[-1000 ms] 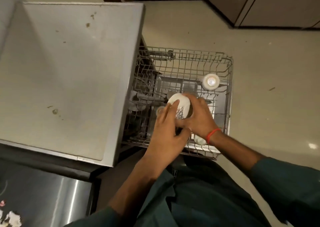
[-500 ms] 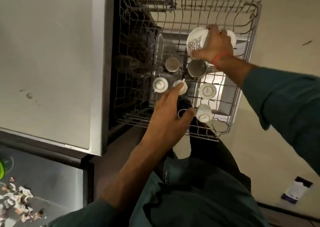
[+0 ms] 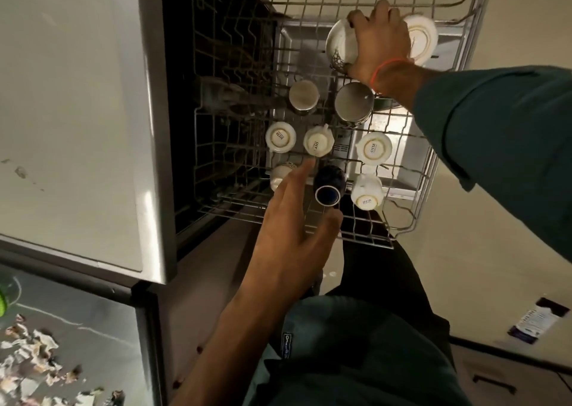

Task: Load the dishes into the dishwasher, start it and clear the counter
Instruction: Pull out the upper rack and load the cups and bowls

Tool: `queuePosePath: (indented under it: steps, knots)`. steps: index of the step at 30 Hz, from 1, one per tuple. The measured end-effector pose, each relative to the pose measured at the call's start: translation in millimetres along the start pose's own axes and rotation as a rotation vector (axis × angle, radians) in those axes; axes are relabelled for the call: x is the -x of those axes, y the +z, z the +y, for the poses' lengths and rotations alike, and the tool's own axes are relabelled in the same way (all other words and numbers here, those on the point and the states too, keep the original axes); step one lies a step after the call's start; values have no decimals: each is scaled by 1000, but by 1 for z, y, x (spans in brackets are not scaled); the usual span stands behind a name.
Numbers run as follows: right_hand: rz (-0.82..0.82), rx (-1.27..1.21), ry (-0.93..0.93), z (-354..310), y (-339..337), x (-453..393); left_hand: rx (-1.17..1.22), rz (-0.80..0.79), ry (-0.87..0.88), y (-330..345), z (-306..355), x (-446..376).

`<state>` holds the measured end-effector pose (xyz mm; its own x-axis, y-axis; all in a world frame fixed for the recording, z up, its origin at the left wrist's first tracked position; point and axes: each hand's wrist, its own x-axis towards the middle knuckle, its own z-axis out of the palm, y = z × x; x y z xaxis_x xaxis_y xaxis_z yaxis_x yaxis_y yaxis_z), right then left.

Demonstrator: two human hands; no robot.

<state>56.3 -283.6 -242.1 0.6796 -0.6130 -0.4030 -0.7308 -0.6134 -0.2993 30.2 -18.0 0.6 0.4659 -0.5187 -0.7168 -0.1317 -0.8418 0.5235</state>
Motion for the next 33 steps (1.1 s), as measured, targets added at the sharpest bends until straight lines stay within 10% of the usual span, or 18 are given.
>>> queuePosePath:
  steps: [17, 33]
  knots:
    - [179, -776, 120, -31, -26, 98, 66, 71, 112, -27, 15, 14]
    - [268, -871, -105, -168, -86, 254, 232, 196, 307, -100, -66, 62]
